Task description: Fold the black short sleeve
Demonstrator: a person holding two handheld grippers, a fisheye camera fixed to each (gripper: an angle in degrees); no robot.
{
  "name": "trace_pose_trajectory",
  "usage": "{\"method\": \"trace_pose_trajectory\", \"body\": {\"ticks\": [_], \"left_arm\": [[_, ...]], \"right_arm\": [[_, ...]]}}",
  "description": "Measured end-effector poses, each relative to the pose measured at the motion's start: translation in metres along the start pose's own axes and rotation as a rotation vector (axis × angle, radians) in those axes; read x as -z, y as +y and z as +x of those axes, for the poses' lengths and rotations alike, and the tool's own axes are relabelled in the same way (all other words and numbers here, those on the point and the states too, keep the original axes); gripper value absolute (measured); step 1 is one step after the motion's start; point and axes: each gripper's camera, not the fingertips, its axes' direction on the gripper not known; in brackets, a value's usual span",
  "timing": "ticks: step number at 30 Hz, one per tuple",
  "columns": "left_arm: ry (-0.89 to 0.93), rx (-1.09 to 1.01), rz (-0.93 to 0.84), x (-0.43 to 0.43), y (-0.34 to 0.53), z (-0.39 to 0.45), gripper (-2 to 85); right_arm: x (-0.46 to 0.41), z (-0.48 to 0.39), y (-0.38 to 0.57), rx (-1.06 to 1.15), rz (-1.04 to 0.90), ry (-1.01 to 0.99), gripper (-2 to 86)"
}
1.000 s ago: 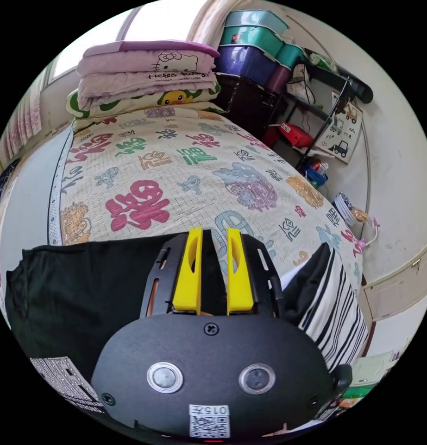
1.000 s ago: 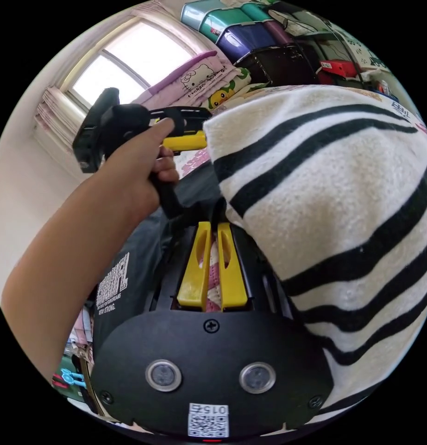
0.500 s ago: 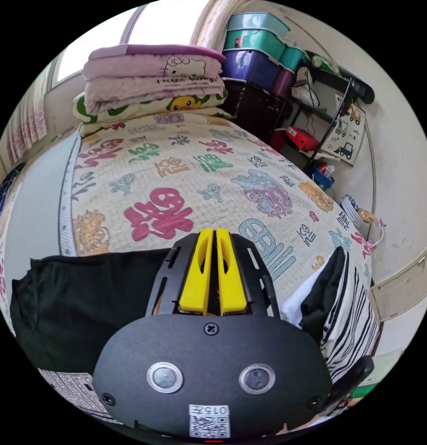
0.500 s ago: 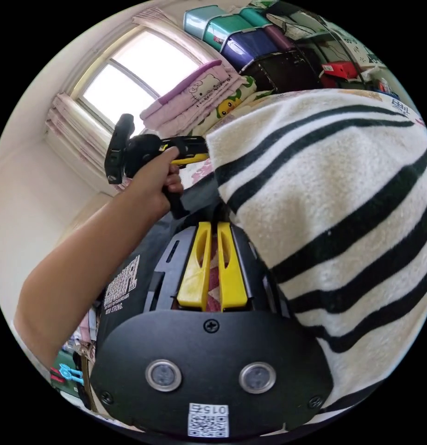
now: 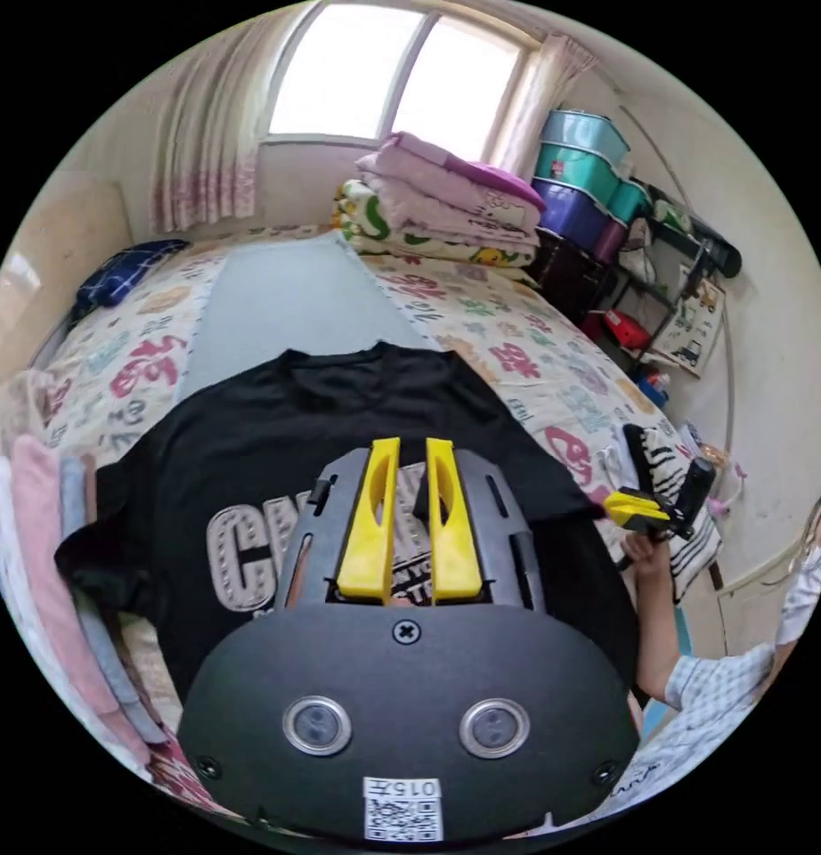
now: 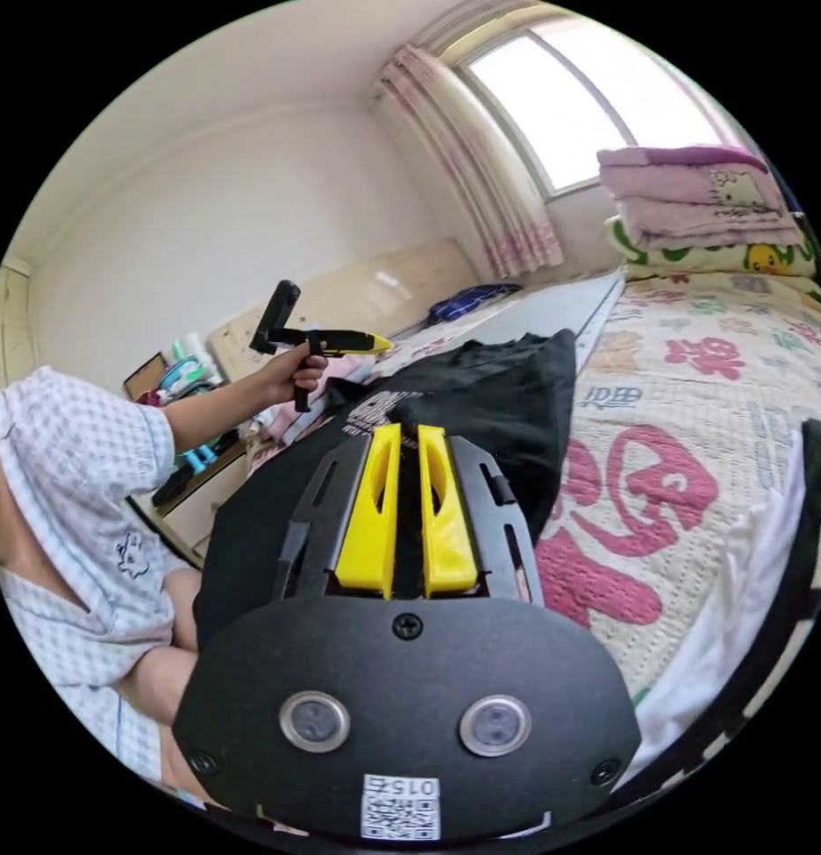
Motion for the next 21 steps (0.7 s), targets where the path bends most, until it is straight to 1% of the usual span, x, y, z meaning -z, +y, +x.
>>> {"method": "trace_pose_trajectory", "body": {"ticks": [1, 3, 4, 5, 7, 9, 12, 14, 16, 18, 20, 21], "left_arm": [[-0.019, 0.011, 0.016, 0.004, 0.003, -0.008, 6.9], [0.017, -0.004, -0.013, -0.005, -0.007, -0.010, 6.9], [0.053, -0.030, -0.044, -0.019, -0.019, -0.004, 6.9], [0.080, -0.063, -0.070, -0.036, -0.032, 0.006, 6.9], [0.091, -0.096, -0.096, -0.067, -0.051, 0.024, 6.9], [0.114, -0.100, -0.113, -0.098, -0.069, 0.039, 6.9], [0.198, -0.059, -0.133, -0.146, -0.094, 0.061, 6.8], [0.236, -0.015, -0.140, -0.178, -0.109, 0.075, 6.6], [0.232, -0.003, -0.187, -0.203, -0.119, 0.087, 6.5], [0.216, -0.019, -0.225, -0.223, -0.125, 0.100, 6.3], [0.156, -0.071, -0.269, -0.244, -0.128, 0.118, 5.6], [0.132, -0.091, -0.260, -0.245, -0.128, 0.122, 5.4]], "right_arm": [[0.006, 0.006, 0.000, -0.026, 0.034, 0.008, 5.0], [0.018, 0.015, 0.003, -0.091, 0.104, 0.108, 5.3], [0.024, 0.021, 0.004, -0.151, 0.133, 0.202, 5.6], [0.027, 0.026, 0.004, -0.187, 0.140, 0.274, 6.1], [0.029, 0.036, 0.001, -0.245, 0.125, 0.327, 6.6], [0.026, 0.046, -0.003, -0.283, 0.104, 0.332, 7.0], [0.010, 0.068, -0.015, -0.353, 0.006, 0.339, 7.4], [-0.009, 0.094, -0.026, -0.430, -0.125, 0.318, 8.1], [-0.010, 0.102, -0.030, -0.448, -0.136, 0.325, 7.9], [-0.008, 0.108, -0.032, -0.457, -0.130, 0.310, 5.5], [-0.004, 0.119, -0.033, -0.483, -0.123, 0.288, 3.6], [-0.002, 0.121, -0.033, -0.486, -0.118, 0.287, 3.5]]}}
